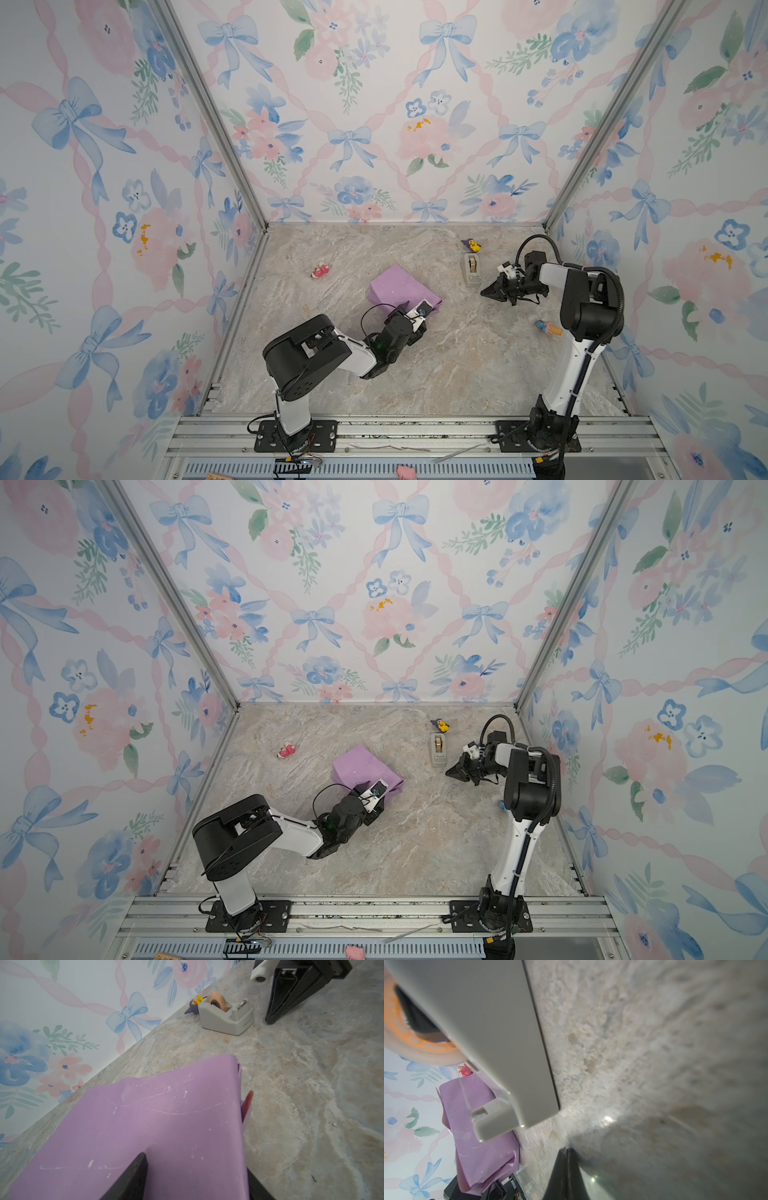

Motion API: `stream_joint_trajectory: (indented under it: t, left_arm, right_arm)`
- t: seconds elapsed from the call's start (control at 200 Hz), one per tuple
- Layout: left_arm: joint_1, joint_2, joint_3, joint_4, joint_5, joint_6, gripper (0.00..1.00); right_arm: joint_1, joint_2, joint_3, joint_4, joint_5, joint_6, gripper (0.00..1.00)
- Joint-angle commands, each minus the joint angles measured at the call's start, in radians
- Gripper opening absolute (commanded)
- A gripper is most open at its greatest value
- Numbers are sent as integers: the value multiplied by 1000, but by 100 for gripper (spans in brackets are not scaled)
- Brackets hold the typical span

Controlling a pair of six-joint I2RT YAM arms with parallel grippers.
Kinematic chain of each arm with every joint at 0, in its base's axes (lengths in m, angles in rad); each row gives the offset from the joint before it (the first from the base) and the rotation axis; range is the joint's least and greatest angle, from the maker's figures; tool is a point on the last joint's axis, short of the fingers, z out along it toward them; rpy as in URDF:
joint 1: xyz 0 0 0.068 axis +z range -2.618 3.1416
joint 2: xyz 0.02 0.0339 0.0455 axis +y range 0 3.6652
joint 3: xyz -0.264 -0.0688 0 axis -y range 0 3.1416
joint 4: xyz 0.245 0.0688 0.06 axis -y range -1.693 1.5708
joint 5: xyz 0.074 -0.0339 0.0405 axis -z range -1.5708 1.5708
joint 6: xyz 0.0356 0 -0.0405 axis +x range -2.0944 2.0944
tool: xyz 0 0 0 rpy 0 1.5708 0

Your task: Wrap the gift box in paper

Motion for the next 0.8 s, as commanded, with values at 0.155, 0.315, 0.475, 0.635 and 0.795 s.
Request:
stream_joint_trajectory:
  t: [0.155,0.315,0.475,0.635,0.795]
  left_arm:
    - [-5,65,-31,-193,81,-47,63]
    - [-5,69,-30,-193,82,-47,63]
    - [-4,65,-30,-193,82,-44,63]
    - [-4,66,-29,-192,82,-43,63]
    - [-5,59,-31,-192,80,-41,63]
  right_arm:
    - [8,-134,-98,67,-52,-46,0]
    - [75,-323,-215,180,-150,-106,0]
    - [209,-421,-269,149,-247,-202,0]
    - [372,-423,-256,44,-255,-285,0]
    - [440,-394,-243,8,-257,-305,0]
